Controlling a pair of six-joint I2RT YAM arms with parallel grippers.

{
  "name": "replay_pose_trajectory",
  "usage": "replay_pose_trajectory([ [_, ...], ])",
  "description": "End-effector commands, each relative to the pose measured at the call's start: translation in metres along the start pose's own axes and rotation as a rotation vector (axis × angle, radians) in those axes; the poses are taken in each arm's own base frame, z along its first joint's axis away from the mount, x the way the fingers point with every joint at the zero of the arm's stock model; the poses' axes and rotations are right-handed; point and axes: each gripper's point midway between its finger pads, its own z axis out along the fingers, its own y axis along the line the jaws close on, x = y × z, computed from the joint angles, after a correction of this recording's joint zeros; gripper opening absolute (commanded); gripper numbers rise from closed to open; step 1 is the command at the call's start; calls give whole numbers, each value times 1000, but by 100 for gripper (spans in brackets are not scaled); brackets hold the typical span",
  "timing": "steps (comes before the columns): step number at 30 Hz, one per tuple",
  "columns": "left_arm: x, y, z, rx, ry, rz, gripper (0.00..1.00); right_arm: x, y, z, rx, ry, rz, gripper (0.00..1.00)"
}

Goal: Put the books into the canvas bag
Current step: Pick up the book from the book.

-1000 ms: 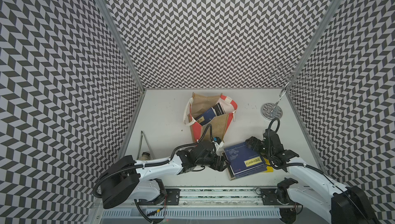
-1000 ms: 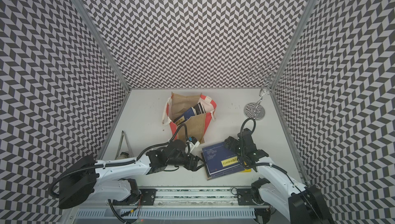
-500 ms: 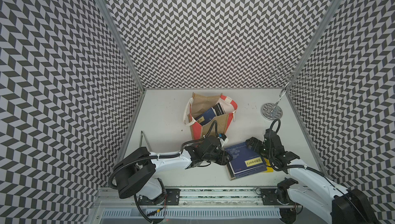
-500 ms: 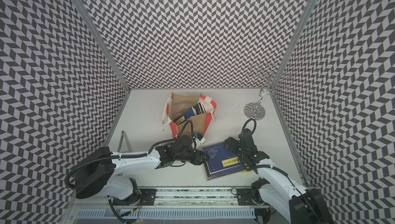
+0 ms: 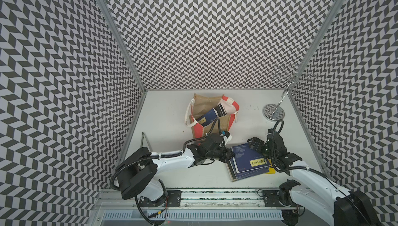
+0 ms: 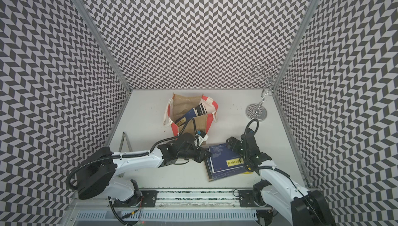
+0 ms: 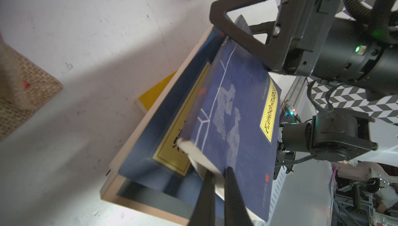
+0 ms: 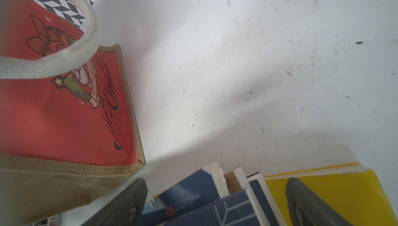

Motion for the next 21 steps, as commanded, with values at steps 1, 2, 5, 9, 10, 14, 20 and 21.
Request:
replay_pose_trajectory([
  [1,-43,-26,-3,91,-108,78,0,24,-7,1,-3,83,-7,99],
  [2,-46,-22,-2,82,-109,78,0,23,-7,0,-1,76,1,99],
  [5,-50,-11,3,57,-98,71,13,22,-8,1,3,70,5,100],
  [9,-53,7,8,39,-89,44,25,22,-9,3,8,71,8,99],
  [10,-53,9,9,41,-86,44,28,22,-9,4,9,70,8,99],
  [14,-55,14,13,30,-74,48,41,22,-10,5,14,72,8,99],
  [20,-53,23,19,13,-62,44,64,20,-9,5,9,60,6,100],
  [21,-53,24,20,12,-60,44,64,20,-9,5,6,62,6,99],
])
